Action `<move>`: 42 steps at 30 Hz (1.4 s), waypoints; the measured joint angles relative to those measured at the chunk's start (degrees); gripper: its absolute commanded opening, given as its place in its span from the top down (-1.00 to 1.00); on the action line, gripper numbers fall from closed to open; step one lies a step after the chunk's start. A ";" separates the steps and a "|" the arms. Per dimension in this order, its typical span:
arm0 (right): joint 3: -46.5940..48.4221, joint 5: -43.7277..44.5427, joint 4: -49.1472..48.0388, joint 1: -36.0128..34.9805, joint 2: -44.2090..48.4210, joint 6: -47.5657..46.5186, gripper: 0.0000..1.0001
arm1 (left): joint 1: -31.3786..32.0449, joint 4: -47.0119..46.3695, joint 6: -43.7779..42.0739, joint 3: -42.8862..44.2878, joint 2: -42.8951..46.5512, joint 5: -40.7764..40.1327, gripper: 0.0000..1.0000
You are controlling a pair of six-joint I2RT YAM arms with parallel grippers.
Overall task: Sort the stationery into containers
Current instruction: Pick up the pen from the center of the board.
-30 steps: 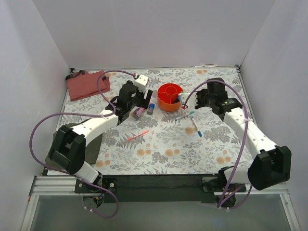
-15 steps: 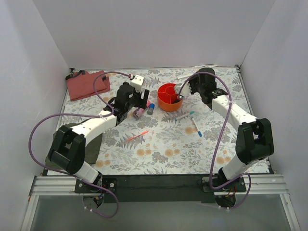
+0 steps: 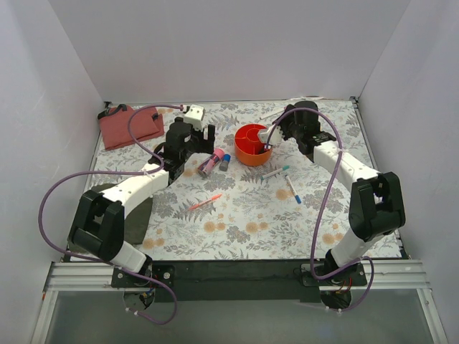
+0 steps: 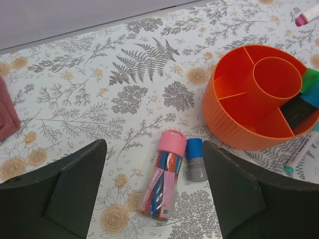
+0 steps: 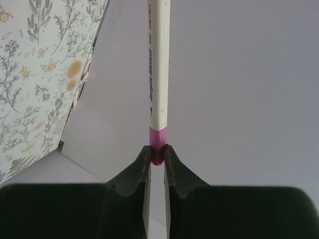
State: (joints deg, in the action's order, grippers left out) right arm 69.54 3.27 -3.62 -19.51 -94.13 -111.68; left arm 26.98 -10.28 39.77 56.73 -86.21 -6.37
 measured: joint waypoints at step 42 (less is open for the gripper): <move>-9.31 -28.11 5.42 -0.50 11.26 -2.56 0.97 | 1.51 -18.56 28.22 23.19 -24.79 56.57 -0.12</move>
State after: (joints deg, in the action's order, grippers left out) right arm 60.23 -24.84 1.80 -20.01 -82.87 -114.24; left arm 28.49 -28.84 67.99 79.92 -111.00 50.19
